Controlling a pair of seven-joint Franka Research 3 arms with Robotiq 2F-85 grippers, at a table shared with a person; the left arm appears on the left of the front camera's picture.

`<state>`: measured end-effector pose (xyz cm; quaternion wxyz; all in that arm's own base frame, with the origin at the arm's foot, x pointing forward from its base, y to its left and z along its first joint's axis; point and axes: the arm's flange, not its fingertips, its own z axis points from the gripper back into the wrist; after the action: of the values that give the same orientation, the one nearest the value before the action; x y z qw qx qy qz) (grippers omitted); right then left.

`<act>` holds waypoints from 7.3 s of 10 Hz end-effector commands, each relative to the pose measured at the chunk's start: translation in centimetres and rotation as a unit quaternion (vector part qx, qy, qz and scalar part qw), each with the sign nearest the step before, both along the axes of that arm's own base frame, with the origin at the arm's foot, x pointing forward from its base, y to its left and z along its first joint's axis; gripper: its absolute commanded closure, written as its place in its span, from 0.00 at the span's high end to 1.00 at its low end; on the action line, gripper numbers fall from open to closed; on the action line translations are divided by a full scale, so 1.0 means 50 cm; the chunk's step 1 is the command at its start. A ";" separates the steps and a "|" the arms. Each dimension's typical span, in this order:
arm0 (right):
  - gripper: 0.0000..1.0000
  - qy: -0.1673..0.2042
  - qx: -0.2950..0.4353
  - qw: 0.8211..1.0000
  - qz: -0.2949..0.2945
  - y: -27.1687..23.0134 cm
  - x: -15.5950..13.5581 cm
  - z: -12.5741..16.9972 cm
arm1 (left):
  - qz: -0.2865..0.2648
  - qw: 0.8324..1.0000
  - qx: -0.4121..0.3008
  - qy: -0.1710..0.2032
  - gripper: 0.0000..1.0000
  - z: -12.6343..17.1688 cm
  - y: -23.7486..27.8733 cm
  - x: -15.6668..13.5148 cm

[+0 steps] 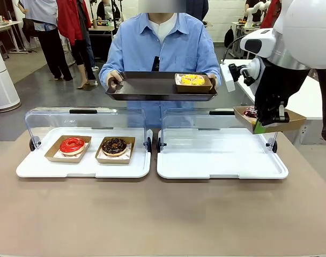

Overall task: Provide the desired donut to the person.
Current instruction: Place the picked Paper togo box onto the Handle tray extended by the person.

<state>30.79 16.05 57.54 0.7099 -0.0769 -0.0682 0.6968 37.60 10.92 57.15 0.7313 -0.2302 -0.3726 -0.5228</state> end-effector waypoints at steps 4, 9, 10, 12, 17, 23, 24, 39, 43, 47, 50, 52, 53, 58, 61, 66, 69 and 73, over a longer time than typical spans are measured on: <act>0.00 -0.003 -0.007 1.000 -0.007 -0.001 -0.005 -0.002 | 0.000 1.000 -0.008 -0.001 1.00 0.001 0.000 -0.001; 0.00 -0.003 -0.007 1.000 -0.007 -0.001 -0.005 -0.002 | 0.000 1.000 -0.008 -0.001 1.00 0.001 0.000 -0.001; 0.00 -0.003 -0.007 1.000 -0.007 -0.001 -0.005 -0.002 | 0.000 1.000 -0.008 -0.001 1.00 0.001 0.000 -0.001; 0.00 -0.003 -0.007 1.000 -0.007 -0.001 -0.005 -0.002 | 0.000 1.000 -0.008 -0.001 1.00 0.001 0.000 -0.001; 0.02 -0.093 -0.043 0.994 0.023 0.142 -0.038 0.151 | 0.000 1.000 -0.008 -0.001 1.00 0.001 0.000 -0.001; 0.02 -0.117 0.054 0.991 0.019 0.447 0.157 0.214 | 0.000 1.000 -0.008 -0.001 1.00 0.001 0.000 -0.001; 0.02 -0.127 0.058 0.990 0.011 0.486 0.189 0.201 | 0.000 1.000 -0.008 -0.001 1.00 0.001 0.000 -0.001; 0.02 -0.062 0.088 0.994 -0.031 0.527 0.402 0.035 | 0.000 1.000 -0.008 -0.001 1.00 0.001 0.000 -0.001; 0.02 -0.062 0.088 0.994 -0.031 0.527 0.402 0.035 | 0.000 1.000 -0.008 -0.001 1.00 0.001 0.000 -0.001; 0.02 -0.046 0.101 0.994 -0.022 0.572 0.401 0.013 | 0.000 1.000 -0.008 -0.001 1.00 0.001 0.000 -0.001; 0.02 -0.046 0.105 0.992 -0.057 0.608 0.425 -0.011 | 0.000 1.000 -0.008 -0.001 1.00 0.001 0.000 -0.001; 0.02 -0.040 0.108 0.992 -0.056 0.627 0.442 -0.028 | 0.000 1.000 -0.008 -0.001 1.00 0.001 0.000 -0.001; 0.02 -0.040 0.108 0.992 -0.053 0.632 0.448 -0.035 | 0.000 1.000 -0.008 -0.001 1.00 0.001 0.000 -0.001; 1.00 -0.047 0.108 0.993 -0.031 0.641 0.441 -0.037 | 0.000 1.000 -0.008 -0.001 1.00 0.001 0.000 -0.001; 0.97 -0.039 0.107 0.993 -0.027 0.641 0.438 -0.039 | 0.000 1.000 -0.008 -0.001 1.00 0.001 0.000 -0.001; 1.00 -0.014 0.086 0.996 0.001 0.651 0.395 -0.011 | 0.000 1.000 -0.008 -0.001 1.00 0.001 0.000 -0.001; 1.00 0.003 0.056 0.998 0.010 0.657 0.366 0.000 | 0.000 1.000 -0.008 -0.001 1.00 0.001 0.000 -0.001; 1.00 -0.005 -0.002 0.999 0.037 0.597 0.228 0.004 | 0.000 1.000 -0.008 -0.001 1.00 0.001 0.000 -0.001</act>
<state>44.41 47.59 58.50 0.6969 -0.0608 -0.0769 0.7104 37.60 10.92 57.15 0.7314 -0.2302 -0.3724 -0.5228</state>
